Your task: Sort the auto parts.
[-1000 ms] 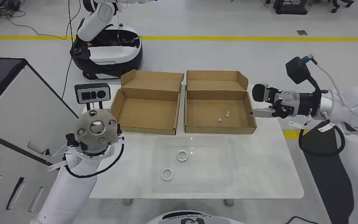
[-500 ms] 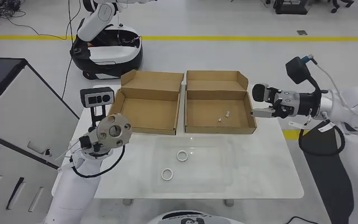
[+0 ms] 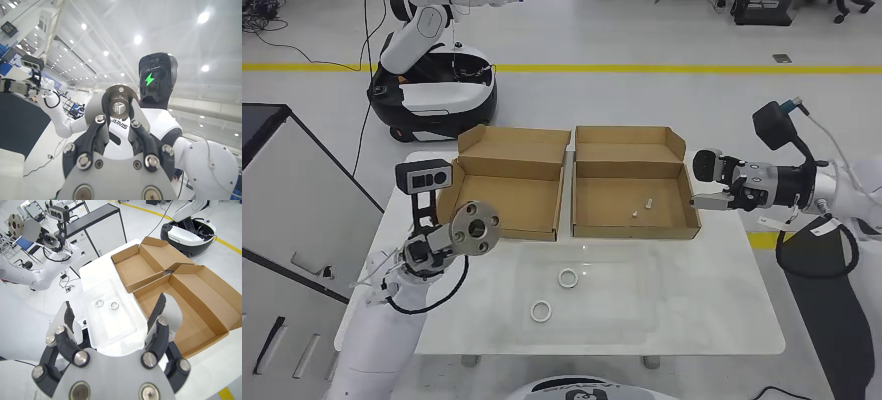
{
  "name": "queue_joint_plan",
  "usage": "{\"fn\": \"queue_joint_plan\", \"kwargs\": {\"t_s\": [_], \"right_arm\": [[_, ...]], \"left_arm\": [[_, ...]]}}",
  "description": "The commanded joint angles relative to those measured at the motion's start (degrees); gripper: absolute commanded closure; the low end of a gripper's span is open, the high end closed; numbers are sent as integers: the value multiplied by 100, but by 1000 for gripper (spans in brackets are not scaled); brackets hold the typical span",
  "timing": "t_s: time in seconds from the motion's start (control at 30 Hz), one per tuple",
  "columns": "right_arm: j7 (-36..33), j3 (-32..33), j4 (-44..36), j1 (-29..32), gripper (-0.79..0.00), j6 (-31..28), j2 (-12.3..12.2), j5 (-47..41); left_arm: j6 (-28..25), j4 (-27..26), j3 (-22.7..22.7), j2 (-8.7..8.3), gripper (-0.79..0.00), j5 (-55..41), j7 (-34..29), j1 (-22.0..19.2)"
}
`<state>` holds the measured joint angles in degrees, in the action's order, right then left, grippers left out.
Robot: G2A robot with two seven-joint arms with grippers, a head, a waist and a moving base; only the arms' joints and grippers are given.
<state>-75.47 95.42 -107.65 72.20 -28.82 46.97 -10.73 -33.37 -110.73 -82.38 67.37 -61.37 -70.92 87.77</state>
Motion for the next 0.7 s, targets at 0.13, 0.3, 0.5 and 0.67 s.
{"fn": "queue_joint_plan", "kwargs": {"t_s": [0.13, 0.3, 0.5, 0.67], "right_arm": [[0, 0, 0, 0, -785, 0, 0, 0], [0, 0, 0, 0, -785, 0, 0, 0], [0, 0, 0, 0, -785, 0, 0, 0], [0, 0, 0, 0, -785, 0, 0, 0]], "left_arm": [[38, 93, -56, 64, 0, -440, -37, 47], [167, 81, -120, 134, 0, -892, -166, 53], [262, 98, -242, 217, 0, -1007, -262, 70], [262, 98, -242, 217, 0, -1007, -262, 70]]}}
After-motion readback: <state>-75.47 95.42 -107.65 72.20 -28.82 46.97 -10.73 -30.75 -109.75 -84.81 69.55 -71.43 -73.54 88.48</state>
